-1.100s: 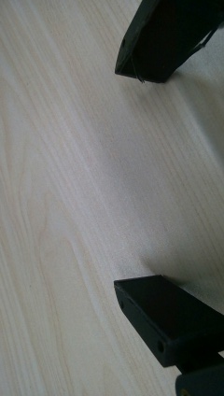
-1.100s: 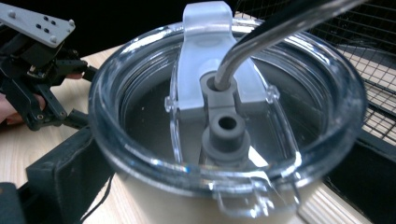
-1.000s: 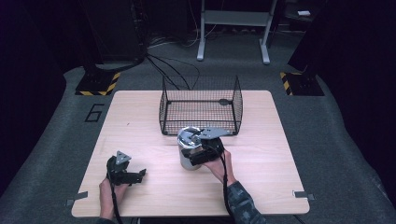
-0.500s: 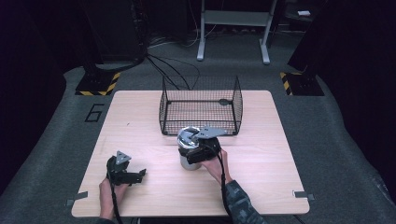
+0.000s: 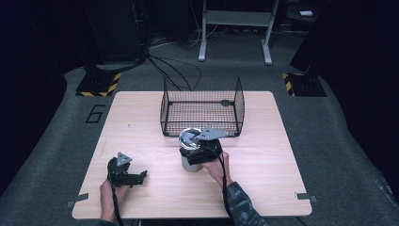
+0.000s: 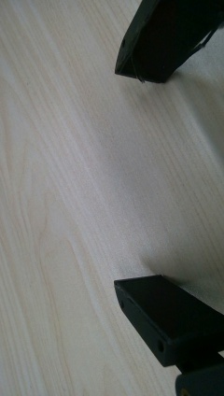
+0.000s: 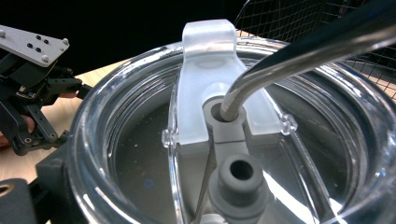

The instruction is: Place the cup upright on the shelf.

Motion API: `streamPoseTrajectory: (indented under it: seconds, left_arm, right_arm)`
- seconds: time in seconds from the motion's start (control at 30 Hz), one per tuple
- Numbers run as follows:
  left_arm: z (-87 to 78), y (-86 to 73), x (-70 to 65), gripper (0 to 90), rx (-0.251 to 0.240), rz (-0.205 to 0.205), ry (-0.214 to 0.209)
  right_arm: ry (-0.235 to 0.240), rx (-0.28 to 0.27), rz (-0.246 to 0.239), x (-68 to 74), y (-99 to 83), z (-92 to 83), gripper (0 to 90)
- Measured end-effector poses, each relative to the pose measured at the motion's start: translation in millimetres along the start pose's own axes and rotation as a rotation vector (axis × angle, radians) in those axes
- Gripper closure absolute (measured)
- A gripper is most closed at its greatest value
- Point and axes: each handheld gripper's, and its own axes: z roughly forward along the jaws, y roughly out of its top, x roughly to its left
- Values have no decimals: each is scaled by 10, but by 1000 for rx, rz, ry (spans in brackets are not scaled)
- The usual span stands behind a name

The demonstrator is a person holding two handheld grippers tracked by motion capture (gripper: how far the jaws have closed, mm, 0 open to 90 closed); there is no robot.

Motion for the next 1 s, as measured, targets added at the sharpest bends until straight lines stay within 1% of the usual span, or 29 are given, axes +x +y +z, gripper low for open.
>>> streamPoseTrajectory:
  seconds: [0.1,0.23,0.4,0.5,0.57,1.0]
  left_arm:
    - [0,0,0,6,1,0,0]
    - [-1,0,0,7,2,-1,0]
    - [-1,0,0,7,1,-1,0]
    - [0,0,-1,6,1,-3,0]
    - [0,0,-1,6,1,-3,0]
    - [0,0,-1,7,1,-3,0]
  right_arm:
    - [-1,0,3,4,-1,-2,29]
    - [-1,-7,-5,3,-7,-3,31]
    - [3,-13,1,2,3,-28,32]
    - [-4,-22,-12,-4,23,-60,32]
    - [-8,-24,1,-9,30,-86,32]
    - [-41,-16,-11,-81,66,-204,32]
